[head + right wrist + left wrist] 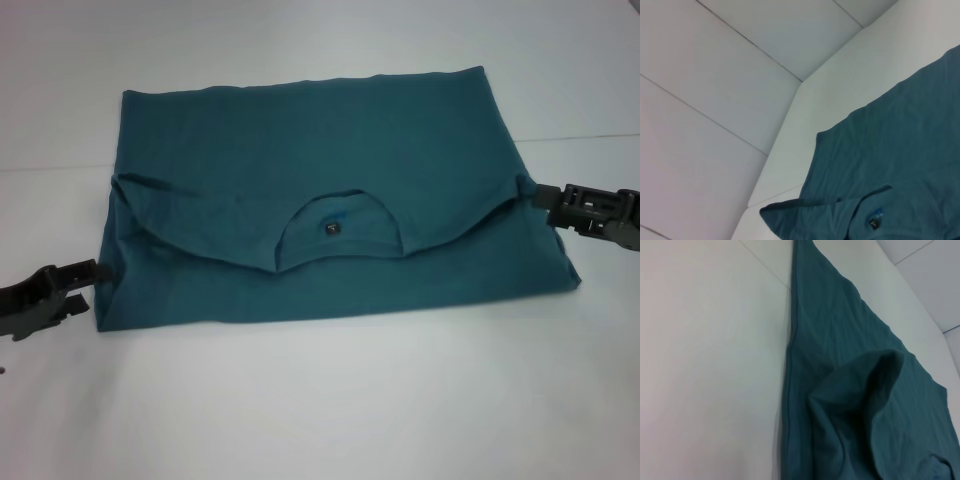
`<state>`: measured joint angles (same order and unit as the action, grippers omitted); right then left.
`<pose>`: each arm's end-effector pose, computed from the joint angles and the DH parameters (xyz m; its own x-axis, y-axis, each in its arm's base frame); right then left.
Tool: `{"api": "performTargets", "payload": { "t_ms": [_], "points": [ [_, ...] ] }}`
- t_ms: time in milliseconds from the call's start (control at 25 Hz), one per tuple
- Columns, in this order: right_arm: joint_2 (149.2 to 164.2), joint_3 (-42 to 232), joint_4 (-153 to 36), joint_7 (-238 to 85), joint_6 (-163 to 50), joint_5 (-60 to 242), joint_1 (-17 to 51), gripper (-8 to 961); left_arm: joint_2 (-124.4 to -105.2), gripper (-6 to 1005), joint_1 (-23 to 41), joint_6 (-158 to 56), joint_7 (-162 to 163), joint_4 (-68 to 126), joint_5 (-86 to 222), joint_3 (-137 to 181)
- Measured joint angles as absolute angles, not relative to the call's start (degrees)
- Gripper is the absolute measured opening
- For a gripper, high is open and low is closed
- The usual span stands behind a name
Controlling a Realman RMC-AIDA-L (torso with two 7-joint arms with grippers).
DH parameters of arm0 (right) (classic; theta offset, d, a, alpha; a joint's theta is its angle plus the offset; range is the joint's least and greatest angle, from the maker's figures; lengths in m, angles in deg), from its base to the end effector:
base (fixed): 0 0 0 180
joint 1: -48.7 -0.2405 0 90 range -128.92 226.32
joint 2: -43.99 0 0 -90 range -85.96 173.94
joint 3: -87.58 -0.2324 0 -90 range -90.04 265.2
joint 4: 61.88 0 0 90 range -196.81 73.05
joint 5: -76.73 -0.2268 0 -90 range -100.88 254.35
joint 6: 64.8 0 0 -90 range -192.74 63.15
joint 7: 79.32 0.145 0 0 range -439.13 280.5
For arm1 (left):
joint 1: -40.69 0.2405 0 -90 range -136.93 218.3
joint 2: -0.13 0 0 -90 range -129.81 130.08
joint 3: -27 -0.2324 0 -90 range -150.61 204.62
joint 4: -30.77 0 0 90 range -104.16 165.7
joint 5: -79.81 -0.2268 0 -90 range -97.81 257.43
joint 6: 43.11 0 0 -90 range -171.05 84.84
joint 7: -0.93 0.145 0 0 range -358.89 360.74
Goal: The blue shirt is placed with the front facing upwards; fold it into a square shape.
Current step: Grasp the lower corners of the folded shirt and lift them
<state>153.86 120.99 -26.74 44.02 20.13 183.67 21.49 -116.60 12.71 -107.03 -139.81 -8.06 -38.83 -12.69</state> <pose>0.3028 0.3495 0.0964 0.1245 -0.7277 -0.6745 -0.9384 -0.3071 0.1581 -0.3232 0.3679 0.0431 -0.0751 0.7640 0.6408 0.9972 0.0564 0.0497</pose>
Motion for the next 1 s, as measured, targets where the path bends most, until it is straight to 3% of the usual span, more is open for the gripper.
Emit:
{"api": "performTargets", "payload": {
  "t_ms": [1000],
  "points": [
    [153.76,120.7,-28.4,43.4,17.7,183.7,21.9,746,-116.98,706,9.5,-101.5,-130.3,-2.3,-39.0,-14.8]
  ]
}}
